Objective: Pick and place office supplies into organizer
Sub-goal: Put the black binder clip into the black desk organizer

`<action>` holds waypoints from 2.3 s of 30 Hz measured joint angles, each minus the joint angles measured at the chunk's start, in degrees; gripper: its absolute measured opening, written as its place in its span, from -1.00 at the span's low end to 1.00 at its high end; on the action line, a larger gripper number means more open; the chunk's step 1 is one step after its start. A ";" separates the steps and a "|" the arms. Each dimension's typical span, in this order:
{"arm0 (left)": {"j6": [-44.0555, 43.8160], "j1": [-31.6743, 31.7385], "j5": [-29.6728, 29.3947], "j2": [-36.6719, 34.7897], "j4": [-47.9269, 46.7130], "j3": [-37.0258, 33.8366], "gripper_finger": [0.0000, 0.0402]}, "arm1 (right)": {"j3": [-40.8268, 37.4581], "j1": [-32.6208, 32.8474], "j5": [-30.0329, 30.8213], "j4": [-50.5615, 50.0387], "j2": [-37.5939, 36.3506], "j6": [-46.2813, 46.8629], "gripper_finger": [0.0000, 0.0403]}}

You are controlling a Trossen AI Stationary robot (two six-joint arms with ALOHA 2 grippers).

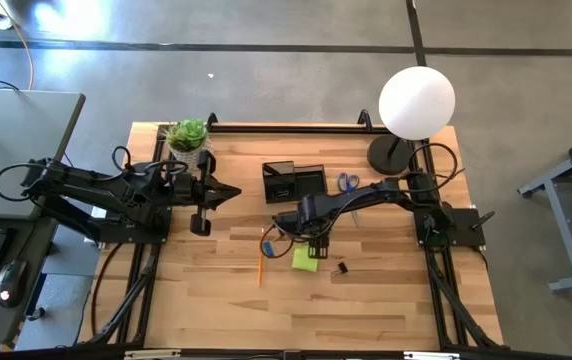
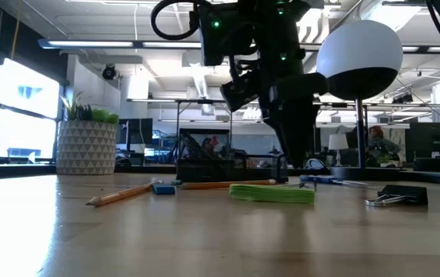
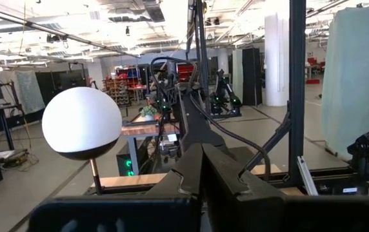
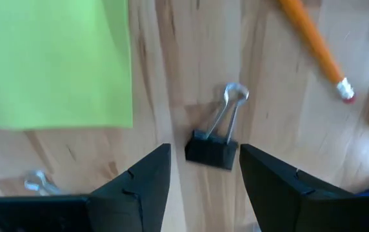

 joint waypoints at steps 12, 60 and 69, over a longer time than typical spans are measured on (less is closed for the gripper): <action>0.02 0.00 0.00 -0.02 0.04 0.00 -1.00 | -9.01 -3.42 -1.38 1.45 -0.03 0.00 0.30; 0.26 0.00 -0.19 -0.02 0.27 0.00 -1.00 | -1.64 -1.88 12.17 8.57 -7.17 -0.35 -0.17; 0.39 0.00 -0.19 -0.02 0.50 0.00 -1.00 | 1.04 -4.17 20.10 29.05 -7.10 -16.80 -0.23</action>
